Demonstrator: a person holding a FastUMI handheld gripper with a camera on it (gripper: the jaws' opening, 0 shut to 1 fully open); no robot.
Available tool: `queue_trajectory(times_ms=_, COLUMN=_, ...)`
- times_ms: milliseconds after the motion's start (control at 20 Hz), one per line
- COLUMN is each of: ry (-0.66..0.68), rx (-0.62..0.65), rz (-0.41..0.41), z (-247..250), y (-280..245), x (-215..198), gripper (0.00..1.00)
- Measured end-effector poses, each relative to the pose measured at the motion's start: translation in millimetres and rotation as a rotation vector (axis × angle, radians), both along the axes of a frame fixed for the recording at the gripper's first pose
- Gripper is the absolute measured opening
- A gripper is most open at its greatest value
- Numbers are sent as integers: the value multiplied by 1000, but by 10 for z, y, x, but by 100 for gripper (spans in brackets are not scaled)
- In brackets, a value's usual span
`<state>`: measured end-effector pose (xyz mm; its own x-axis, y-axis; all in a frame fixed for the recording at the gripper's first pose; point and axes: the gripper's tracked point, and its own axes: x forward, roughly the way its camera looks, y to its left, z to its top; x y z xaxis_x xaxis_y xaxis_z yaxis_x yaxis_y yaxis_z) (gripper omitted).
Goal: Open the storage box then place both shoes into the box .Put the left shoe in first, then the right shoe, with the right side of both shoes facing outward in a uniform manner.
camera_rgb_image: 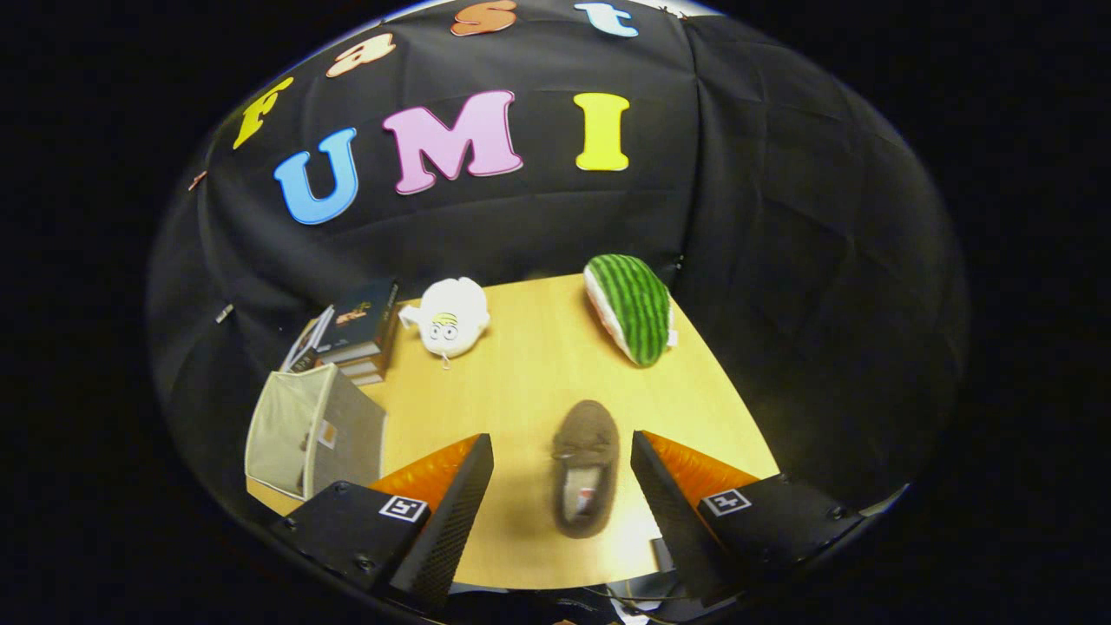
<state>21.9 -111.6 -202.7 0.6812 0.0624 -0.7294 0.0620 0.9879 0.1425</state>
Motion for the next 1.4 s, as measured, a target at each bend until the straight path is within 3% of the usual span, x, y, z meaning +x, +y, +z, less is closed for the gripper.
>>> queue_trajectory(times_ms=200, ry=100, rx=18, rz=-8, z=-549, y=-238, x=-108, gripper=99)
queue_trajectory(times_ms=350, ry=164, rx=58, rz=24, z=-904, y=-223, x=-128, gripper=99)
queue_trajectory(times_ms=600, ry=228, rx=12, rz=112, z=-1444, y=-296, x=-95, gripper=99)
queue_trajectory(times_ms=750, ry=329, rx=52, rz=99, z=-1776, y=-280, x=-140, gripper=99)
queue_trajectory(times_ms=1250, ry=400, rx=71, rz=81, z=-2184, y=-300, x=147, gripper=96)
queue_trajectory(times_ms=1350, ry=422, rx=90, rz=84, z=-2233, y=-218, x=145, gripper=77)
queue_trajectory(times_ms=1400, ry=430, rx=99, rz=88, z=-2247, y=-166, x=133, gripper=61)
